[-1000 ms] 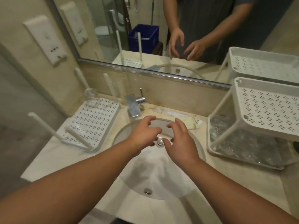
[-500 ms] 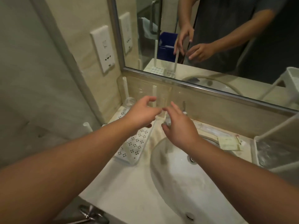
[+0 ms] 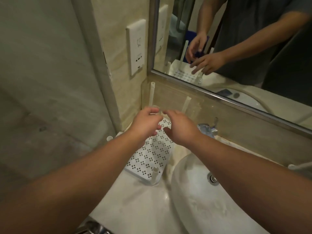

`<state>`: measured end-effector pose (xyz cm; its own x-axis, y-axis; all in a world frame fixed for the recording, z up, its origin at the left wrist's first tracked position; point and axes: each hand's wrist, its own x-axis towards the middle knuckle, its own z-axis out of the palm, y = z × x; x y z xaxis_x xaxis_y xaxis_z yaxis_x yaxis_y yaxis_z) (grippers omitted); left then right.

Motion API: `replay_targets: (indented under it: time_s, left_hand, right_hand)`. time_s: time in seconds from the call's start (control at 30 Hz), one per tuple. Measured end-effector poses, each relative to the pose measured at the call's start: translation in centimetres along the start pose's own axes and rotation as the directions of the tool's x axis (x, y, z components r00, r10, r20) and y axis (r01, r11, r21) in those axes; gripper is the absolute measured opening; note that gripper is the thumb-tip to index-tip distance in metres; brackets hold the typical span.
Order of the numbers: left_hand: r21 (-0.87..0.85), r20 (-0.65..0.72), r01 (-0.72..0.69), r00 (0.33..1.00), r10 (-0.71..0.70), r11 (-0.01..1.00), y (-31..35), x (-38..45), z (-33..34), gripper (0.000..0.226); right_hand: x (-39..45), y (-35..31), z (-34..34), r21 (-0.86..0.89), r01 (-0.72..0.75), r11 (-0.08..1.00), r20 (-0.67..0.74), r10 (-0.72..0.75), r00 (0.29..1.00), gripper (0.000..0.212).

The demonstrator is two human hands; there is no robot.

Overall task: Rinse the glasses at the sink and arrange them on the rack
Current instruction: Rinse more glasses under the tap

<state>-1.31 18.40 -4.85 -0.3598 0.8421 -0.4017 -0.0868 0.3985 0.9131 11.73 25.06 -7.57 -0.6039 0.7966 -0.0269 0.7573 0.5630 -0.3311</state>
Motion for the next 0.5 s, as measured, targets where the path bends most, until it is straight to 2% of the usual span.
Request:
replay_targets:
  time_s: [0.13, 0.33, 0.5]
  left_hand:
    - [-0.095, -0.045, 0.087, 0.995, -0.091, 0.992, -1.4, 1.3, -0.1, 0.022]
    - [-0.220, -0.084, 0.203, 0.971, -0.225, 0.954, -3.0, 2.9, -0.2, 0.034]
    - [-0.260, -0.094, 0.267, 0.949, -0.300, 0.928, -4.2, 3.6, -0.4, 0.036]
  right_hand:
    - [2.7, 0.0, 0.9, -0.027, 0.008, 1.000, 0.064, -0.007, 0.998, 0.069]
    - [6.7, 0.6, 2.6, -0.069, -0.002, 0.998, 0.153, 0.013, 0.988, 0.076]
    - [9.4, 0.1, 3.7, -0.165, 0.027, 0.986, 0.257, 0.016, 0.966, 0.082]
